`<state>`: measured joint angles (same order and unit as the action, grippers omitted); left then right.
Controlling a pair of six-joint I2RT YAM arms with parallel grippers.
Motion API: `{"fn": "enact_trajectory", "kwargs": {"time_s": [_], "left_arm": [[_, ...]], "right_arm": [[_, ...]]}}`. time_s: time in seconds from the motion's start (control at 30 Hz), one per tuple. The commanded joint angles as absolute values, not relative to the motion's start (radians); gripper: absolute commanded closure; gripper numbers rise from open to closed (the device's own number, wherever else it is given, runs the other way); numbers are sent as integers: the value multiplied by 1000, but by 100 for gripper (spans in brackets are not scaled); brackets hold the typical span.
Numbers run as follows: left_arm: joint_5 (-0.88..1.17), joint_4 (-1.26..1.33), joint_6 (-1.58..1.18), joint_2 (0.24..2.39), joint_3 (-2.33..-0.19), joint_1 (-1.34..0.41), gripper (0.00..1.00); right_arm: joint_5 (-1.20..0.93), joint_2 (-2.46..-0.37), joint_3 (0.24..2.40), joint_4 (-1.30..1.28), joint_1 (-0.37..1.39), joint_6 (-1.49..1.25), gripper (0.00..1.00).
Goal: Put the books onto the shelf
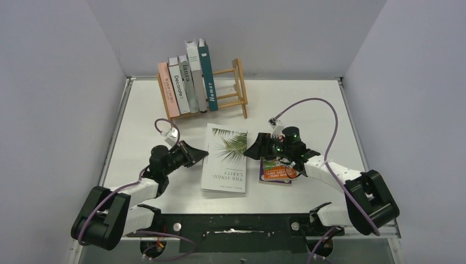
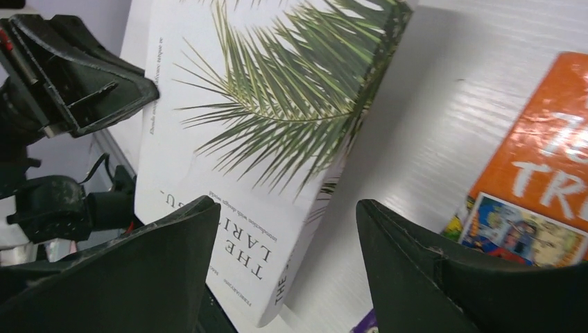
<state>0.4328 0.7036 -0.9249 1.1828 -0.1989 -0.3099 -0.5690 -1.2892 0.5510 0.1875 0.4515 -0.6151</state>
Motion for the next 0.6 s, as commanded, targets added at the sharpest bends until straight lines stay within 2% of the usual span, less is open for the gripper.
{"fn": "enact_trajectory", "kwargs": {"time_s": [0.0,0.37,0.57], "left_arm": [[554,1082,-1024,1246,-172,-297,100],[653,1441,-1161,1387,-149,-283,100],[702,1649,-1240,1482,-142,-281,100]], "right_arm": [[-728,-1356,526,423,453,-694,26],[-779,-1462,476,623,447,-745,26],[-857,-1558,425,850,439,-780,26]]}}
